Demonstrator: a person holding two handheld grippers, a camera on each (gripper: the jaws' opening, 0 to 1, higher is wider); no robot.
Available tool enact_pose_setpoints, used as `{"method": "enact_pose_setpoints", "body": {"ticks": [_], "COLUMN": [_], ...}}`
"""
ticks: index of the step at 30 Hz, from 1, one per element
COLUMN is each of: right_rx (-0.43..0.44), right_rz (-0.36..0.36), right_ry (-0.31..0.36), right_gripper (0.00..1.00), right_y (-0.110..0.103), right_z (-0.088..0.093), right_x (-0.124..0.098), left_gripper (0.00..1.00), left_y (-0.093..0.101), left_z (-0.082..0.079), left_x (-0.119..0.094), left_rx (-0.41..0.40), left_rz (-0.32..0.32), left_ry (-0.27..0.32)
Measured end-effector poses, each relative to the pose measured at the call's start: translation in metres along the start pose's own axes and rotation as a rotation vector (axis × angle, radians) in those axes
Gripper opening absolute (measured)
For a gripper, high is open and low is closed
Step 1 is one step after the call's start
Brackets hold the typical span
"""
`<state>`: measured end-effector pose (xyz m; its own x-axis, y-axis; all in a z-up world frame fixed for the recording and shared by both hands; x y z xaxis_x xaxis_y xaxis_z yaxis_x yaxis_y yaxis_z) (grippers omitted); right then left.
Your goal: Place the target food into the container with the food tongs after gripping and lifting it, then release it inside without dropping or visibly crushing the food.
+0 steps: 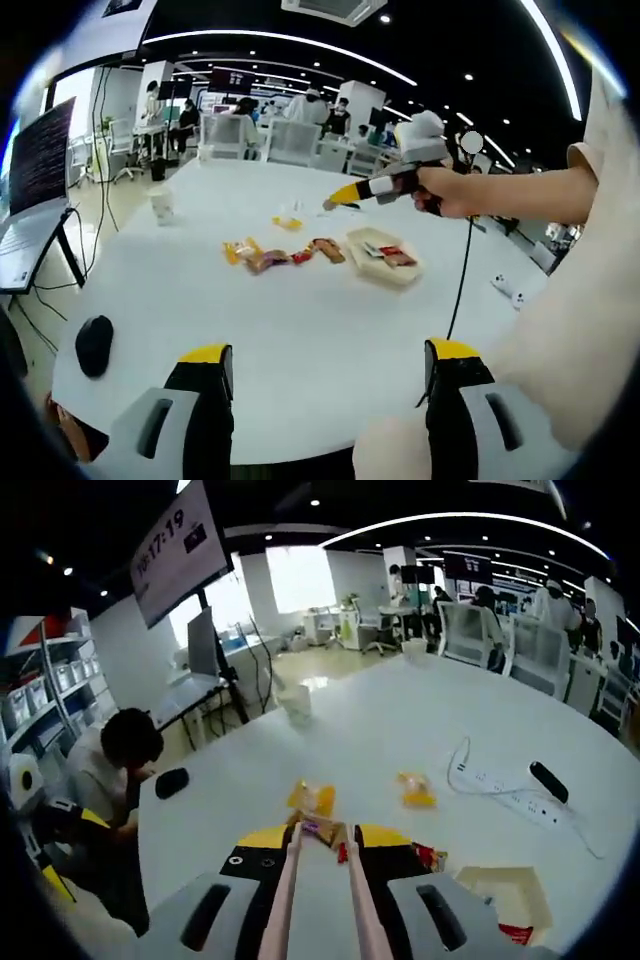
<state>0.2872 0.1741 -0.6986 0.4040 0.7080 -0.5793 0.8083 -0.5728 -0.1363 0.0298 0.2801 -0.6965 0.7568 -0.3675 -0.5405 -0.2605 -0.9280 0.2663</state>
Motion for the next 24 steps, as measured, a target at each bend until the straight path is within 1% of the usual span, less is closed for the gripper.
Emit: {"method": "enact_pose_setpoints", "body": {"ticks": [2,4,10,19,22,24], "right_rx": [-0.011,-0.029,-0.050,-0.113,-0.099,-0.089], "right_rz": [-0.008,-0.017,-0.041,-0.064,-0.065,-0.069], "right_ry": [-0.008,-0.017,-0.033,-0.064,-0.060,-0.064], "right_gripper": [0.24,0.25,0.25,0.25,0.25,0.25], "right_y": [-0.002,-0.010,-0.020,-0.027,-0.028,-0.025], "right_z": [0.000,-0.001,-0.004,-0.006,-0.007,-0.003], "right_x": [0.002,0.001,0.006,0.017,0.020,0.025], "left_gripper": [0.78,0.78,0.78,0.78,0.78,0.78], "left_y": [0.000,0.000,0.000,-0.002,-0.004,-0.005], "left_z": [0.000,0.001,0.004,0.006,0.007,0.008], "left_x": [0.000,-0.001,0.000,0.000,0.000,0.000], "left_rx": [-0.001,-0.006,-0.016,-0.022,-0.024,-0.030], "left_rz": [-0.004,-0.008,-0.012,-0.021,-0.026,-0.027], "left_ry": [0.000,0.001,0.000,0.001,-0.002,0.000]}}
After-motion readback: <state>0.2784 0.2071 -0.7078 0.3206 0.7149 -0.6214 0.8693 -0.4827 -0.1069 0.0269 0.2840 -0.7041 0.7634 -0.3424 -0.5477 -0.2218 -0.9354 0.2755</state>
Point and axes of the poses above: the point that each gripper's makers call its tool centre point, and the gripper's own axes: x roughly forward along the fingers, y roughly to its right, z roughly out of its underside, the point moved 2 cm from there along -x, roughly backward along the fingers, and after that the axes turned 1 degree about -y, right-handed, at the moved point
